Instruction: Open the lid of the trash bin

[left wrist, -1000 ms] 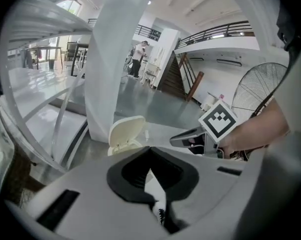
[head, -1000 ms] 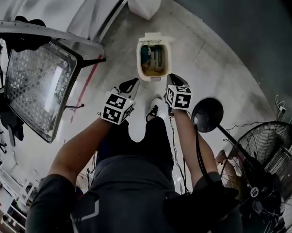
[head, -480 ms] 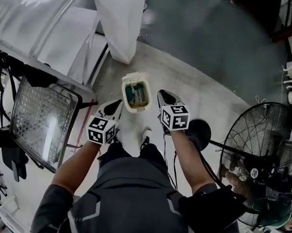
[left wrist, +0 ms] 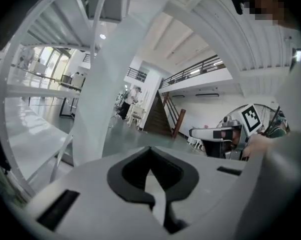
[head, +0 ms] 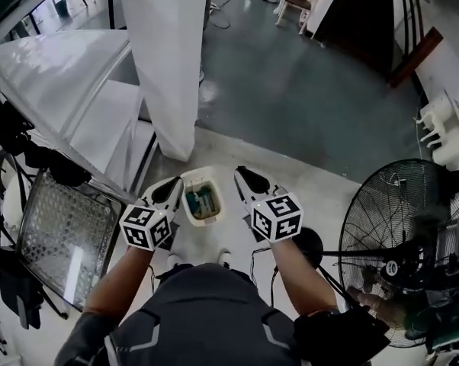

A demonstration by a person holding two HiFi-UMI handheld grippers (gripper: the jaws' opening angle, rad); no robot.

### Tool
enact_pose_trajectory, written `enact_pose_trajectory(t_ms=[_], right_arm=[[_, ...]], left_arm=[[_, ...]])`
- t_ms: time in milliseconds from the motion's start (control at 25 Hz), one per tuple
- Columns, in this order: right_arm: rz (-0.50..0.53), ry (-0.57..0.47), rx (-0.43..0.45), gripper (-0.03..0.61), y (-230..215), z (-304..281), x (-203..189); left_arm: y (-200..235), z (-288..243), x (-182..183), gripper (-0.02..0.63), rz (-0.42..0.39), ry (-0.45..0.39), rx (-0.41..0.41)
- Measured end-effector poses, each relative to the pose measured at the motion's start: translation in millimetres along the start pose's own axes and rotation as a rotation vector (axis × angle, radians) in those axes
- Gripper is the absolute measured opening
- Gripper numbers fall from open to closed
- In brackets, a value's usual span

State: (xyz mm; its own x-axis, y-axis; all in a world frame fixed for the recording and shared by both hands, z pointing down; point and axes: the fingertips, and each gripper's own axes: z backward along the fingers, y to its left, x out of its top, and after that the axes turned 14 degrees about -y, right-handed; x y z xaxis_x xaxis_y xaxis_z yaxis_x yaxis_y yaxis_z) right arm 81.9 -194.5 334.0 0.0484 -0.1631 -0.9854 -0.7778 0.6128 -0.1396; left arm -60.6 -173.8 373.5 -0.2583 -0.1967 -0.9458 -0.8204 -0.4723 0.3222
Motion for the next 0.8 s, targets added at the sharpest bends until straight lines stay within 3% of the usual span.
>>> enact_pose_trajectory(t_ms=[240, 520, 600, 800], right_arm=[[0.046, -0.139, 0.034, 0.048, 14.7, 22.7, 64.9], [0.074, -0.276, -0.005, 0.048, 7.9, 45.8, 121.9], [0.086, -0.317, -0.011, 0.048, 6.3, 50.1, 136.9], [0.125, -0.383, -0.042, 0.044, 4.5, 62.3, 165.4]], left_arm=[[-18.7, 9.0, 69.2, 0.008, -0.004, -0.125, -0.05], [-47.4, 17.5, 132.4, 0.008, -0.154, -0.211, -0.107], [-52.4, 19.1, 145.6, 0.008, -0.193, -0.239, -0.105], [-55.9, 23.8, 174.5, 0.008, -0.203, -0.3, -0.052]])
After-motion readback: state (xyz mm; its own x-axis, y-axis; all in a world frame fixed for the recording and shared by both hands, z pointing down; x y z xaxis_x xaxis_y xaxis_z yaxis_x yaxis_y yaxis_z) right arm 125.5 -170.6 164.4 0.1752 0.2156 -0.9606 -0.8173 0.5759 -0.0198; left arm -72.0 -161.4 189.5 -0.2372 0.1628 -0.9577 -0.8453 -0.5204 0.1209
